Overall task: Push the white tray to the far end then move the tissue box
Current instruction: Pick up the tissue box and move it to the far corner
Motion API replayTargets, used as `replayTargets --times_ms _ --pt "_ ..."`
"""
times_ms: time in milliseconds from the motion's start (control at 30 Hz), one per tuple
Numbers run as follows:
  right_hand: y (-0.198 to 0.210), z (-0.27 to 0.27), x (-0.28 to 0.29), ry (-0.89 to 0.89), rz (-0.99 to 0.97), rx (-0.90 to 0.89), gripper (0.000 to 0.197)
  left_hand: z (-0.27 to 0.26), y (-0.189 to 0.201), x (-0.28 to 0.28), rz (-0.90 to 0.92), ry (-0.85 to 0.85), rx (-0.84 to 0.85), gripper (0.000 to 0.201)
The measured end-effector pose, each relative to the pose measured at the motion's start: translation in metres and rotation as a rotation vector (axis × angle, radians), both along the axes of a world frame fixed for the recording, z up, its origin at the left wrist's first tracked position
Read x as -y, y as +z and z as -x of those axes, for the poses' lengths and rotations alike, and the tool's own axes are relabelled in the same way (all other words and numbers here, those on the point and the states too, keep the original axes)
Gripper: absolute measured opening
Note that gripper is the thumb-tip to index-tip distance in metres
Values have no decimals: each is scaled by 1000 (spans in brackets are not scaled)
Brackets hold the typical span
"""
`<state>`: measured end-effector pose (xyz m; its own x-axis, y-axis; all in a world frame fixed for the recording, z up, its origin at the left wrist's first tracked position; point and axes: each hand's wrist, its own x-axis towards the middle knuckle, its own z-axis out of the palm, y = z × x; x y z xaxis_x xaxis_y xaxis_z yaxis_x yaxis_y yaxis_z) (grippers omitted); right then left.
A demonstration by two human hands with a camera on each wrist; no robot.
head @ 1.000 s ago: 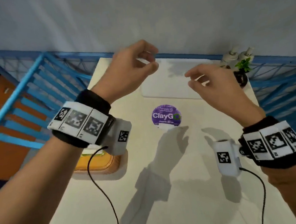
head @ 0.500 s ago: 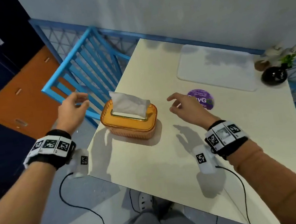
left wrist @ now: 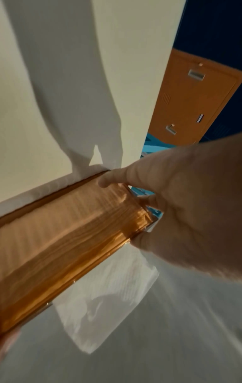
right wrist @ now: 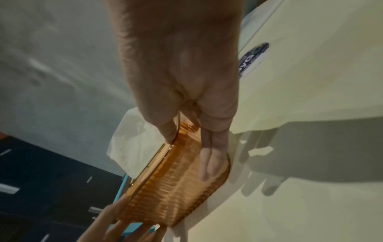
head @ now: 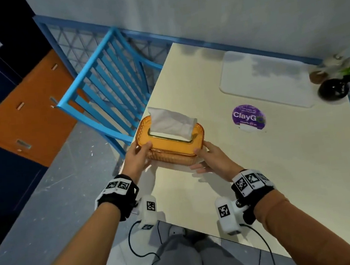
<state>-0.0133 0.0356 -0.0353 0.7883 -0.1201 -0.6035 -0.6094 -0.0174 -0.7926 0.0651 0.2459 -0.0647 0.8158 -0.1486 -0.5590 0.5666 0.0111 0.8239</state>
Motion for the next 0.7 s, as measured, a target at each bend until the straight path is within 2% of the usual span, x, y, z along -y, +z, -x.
replayTargets --times_ms 167,333,700 --pt "-1 -18 1 -182 -37 15 36 -15 -4 11 24 5 25 51" --pt "4 -48 23 -248 -11 25 33 -45 -3 42 57 9 55 38" --pt "-2 -180 110 -339 5 78 46 -182 -9 136 5 11 81 44"
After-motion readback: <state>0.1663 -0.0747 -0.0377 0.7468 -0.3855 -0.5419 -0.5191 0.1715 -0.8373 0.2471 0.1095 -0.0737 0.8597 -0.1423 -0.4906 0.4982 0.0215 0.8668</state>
